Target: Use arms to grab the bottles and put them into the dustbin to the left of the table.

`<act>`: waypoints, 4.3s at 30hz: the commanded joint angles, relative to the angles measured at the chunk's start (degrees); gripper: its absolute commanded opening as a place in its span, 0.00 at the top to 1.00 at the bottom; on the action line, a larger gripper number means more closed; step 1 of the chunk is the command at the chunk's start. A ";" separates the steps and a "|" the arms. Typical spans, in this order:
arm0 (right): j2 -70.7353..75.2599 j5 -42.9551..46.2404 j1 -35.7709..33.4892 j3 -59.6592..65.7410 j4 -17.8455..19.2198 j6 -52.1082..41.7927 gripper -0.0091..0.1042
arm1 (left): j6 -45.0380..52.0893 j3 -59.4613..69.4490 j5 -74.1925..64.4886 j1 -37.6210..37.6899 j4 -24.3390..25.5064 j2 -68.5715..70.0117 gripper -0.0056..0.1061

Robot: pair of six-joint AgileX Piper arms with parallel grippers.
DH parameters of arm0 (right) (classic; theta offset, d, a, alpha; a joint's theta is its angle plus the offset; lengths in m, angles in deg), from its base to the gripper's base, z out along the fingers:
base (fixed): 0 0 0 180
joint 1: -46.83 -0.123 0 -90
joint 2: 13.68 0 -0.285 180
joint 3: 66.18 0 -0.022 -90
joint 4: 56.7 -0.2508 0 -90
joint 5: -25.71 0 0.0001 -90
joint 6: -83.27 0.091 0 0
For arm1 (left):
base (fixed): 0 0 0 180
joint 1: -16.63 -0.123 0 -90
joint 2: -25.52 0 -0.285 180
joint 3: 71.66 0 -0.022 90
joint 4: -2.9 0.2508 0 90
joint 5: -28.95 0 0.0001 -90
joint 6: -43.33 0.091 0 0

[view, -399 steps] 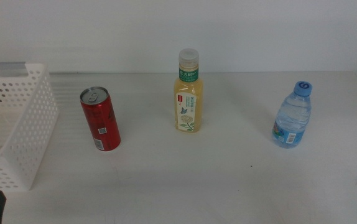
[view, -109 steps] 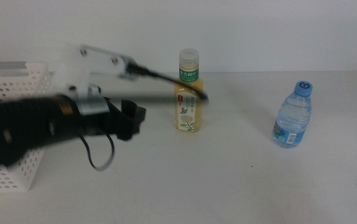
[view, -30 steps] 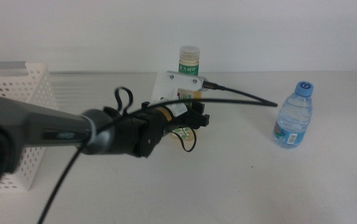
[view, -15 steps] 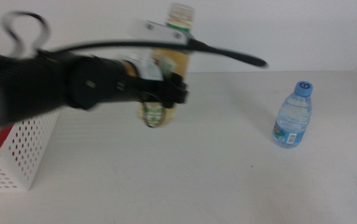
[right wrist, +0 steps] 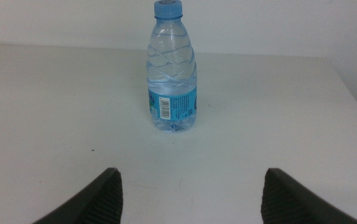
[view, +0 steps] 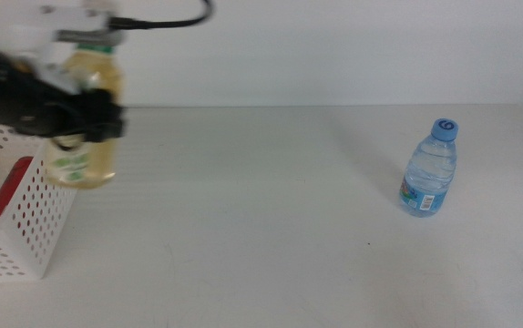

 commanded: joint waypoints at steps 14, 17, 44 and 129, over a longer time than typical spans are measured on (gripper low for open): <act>1.58 4.28 0.20 -0.44 0.79 -0.55 0.40 | 5.79 -26.77 -27.67 -22.27 0.85 -8.06 0.94; 1.58 4.28 0.20 -0.44 0.79 -0.55 0.40 | 7.50 -32.29 -32.39 -23.05 0.69 -13.27 0.94; 1.58 4.28 0.20 -0.44 0.79 -0.55 0.40 | 7.64 -37.00 -34.43 -23.42 6.79 -32.49 0.90; 1.58 4.28 0.20 -0.44 0.79 -0.55 0.40 | 10.57 17.21 17.39 11.59 -6.94 28.08 0.16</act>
